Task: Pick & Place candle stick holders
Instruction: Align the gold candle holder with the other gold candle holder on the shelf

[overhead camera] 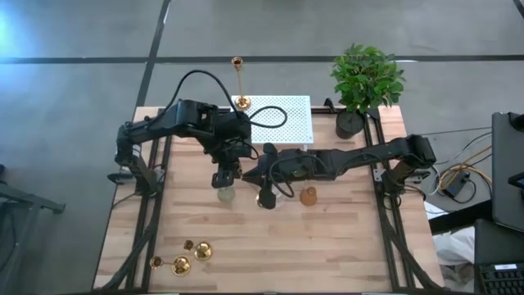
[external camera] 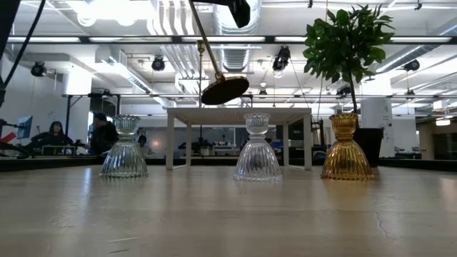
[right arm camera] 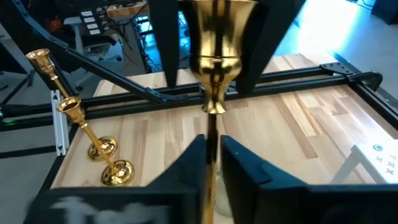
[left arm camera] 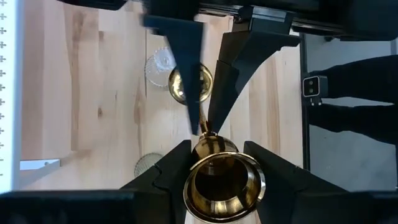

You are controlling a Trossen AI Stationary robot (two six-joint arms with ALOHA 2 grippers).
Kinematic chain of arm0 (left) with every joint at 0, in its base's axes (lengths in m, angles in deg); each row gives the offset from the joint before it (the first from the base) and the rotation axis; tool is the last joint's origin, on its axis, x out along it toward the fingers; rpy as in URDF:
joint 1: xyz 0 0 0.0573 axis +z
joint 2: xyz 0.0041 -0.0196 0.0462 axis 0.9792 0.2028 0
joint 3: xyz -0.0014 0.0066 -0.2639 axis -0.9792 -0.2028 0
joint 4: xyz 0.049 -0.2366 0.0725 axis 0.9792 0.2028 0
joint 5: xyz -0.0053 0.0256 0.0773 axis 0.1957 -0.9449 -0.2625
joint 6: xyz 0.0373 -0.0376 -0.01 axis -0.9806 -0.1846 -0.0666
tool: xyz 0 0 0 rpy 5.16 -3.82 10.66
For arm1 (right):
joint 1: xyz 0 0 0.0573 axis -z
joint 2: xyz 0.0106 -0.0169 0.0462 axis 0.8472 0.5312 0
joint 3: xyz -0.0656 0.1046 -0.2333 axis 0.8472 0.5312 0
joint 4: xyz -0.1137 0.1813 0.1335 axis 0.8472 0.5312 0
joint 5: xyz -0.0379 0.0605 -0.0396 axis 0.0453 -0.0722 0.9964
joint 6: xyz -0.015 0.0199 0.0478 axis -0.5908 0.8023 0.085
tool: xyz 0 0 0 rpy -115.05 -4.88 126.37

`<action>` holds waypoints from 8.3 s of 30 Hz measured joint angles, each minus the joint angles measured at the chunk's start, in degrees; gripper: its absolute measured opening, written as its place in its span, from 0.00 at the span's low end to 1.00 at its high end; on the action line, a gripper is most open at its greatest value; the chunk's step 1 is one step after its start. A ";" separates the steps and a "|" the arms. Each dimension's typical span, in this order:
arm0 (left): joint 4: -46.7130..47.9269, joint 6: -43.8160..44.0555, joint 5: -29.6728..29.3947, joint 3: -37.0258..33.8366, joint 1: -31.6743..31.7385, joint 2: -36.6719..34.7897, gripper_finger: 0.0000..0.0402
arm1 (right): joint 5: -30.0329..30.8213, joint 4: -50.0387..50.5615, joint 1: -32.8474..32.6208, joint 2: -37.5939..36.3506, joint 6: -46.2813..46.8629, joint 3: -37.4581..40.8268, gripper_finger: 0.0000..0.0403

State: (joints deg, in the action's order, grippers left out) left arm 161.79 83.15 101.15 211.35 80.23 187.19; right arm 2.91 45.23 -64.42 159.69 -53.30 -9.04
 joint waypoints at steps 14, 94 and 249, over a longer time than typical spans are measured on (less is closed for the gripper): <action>0.08 -0.31 -0.33 0.00 0.12 -0.16 0.35 | 1.72 0.00 0.24 0.00 1.05 0.00 0.02; -18.20 -4.24 -5.51 0.20 2.67 -2.49 0.35 | 4.56 5.76 2.01 -10.65 3.15 4.72 0.46; -77.47 -11.72 -58.54 -55.32 3.34 -48.61 0.71 | 17.48 -42.79 29.36 0.06 -14.73 10.88 0.02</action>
State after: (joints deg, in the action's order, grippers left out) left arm 84.31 71.43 42.60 156.03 83.58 138.58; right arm 20.38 2.44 -35.06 159.75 -68.04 1.85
